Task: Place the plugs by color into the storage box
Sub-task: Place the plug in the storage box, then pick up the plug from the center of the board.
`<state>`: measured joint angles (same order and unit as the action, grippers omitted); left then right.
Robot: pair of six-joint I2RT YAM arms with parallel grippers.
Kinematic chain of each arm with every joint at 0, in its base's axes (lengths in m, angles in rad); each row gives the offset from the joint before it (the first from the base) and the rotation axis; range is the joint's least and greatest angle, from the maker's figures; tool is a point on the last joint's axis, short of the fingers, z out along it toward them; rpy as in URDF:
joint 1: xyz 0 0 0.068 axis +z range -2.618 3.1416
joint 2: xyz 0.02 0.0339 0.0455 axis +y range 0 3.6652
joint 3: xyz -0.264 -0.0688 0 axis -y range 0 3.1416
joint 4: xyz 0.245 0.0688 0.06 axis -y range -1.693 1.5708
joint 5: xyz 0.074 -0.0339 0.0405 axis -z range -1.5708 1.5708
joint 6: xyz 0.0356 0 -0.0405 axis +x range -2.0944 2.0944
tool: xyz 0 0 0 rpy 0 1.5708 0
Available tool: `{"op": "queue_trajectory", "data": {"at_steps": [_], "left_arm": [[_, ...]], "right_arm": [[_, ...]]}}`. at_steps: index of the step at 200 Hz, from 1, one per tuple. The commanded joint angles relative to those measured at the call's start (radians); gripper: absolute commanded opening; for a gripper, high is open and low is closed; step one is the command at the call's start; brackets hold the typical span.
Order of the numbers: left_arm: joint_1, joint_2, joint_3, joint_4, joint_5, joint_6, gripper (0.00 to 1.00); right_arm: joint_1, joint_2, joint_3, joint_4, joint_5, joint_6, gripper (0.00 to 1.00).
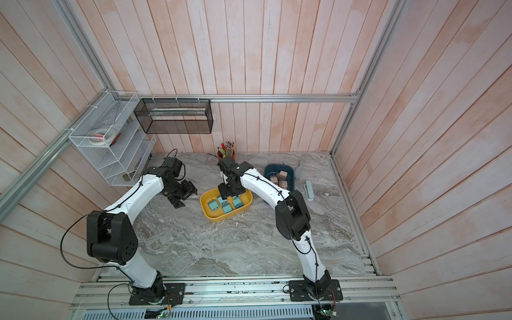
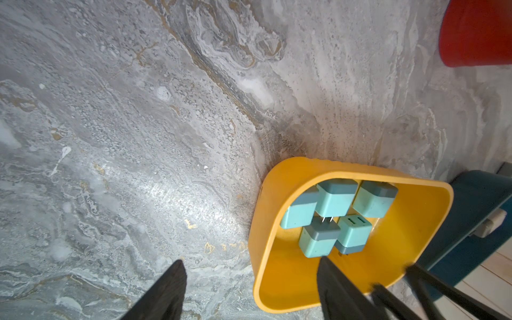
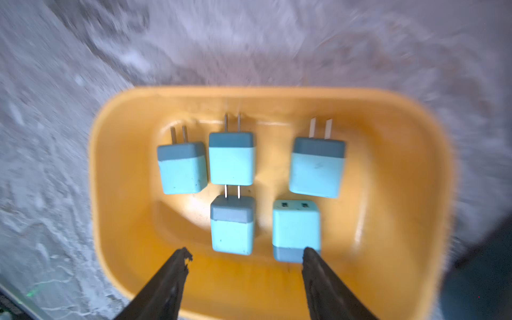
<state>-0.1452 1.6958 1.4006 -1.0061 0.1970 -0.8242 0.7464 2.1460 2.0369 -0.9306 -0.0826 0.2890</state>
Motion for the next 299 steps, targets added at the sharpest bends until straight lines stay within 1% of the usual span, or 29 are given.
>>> {"op": "queue_trajectory", "data": {"at_steps": [1,18,41,72,95,114,135,157,199,238,267,299], "left_arm": [[-0.008,0.008,0.045,0.002,0.005,-0.002,0.76],[-0.014,0.023,0.062,0.002,0.008,-0.003,0.76],[-0.026,0.039,0.076,0.006,0.014,-0.002,0.76],[-0.041,0.05,0.077,0.009,0.018,-0.002,0.76],[-0.05,0.054,0.071,0.014,0.023,-0.003,0.76],[-0.057,0.063,0.071,0.015,0.028,0.001,0.76],[-0.063,0.07,0.074,0.015,0.031,0.004,0.76],[-0.07,0.072,0.074,0.015,0.033,0.002,0.76],[-0.074,0.065,0.073,0.01,0.031,0.003,0.76],[-0.074,0.059,0.054,0.017,0.035,0.001,0.76],[-0.074,0.065,0.057,0.024,0.039,0.004,0.76],[-0.074,0.072,0.056,0.027,0.048,0.008,0.76]], "right_arm": [[-0.063,-0.133,-0.026,-0.08,0.053,0.042,0.71],[-0.117,-0.234,-0.168,-0.054,0.063,0.068,0.72],[-0.213,-0.406,-0.457,0.04,0.04,0.137,0.73],[-0.354,-0.638,-0.8,0.134,-0.006,0.223,0.75],[-0.439,-0.742,-1.0,0.177,-0.054,0.236,0.76],[-0.479,-0.779,-1.107,0.207,-0.081,0.233,0.76],[-0.501,-0.783,-1.173,0.238,-0.089,0.23,0.76],[-0.518,-0.751,-1.215,0.273,-0.095,0.222,0.76],[-0.522,-0.695,-1.234,0.28,-0.077,0.227,0.76],[-0.522,-0.71,-1.284,0.266,-0.064,0.261,0.76],[-0.521,-0.751,-1.305,0.252,-0.043,0.28,0.76],[-0.517,-0.743,-1.317,0.254,-0.065,0.29,0.76]]}}
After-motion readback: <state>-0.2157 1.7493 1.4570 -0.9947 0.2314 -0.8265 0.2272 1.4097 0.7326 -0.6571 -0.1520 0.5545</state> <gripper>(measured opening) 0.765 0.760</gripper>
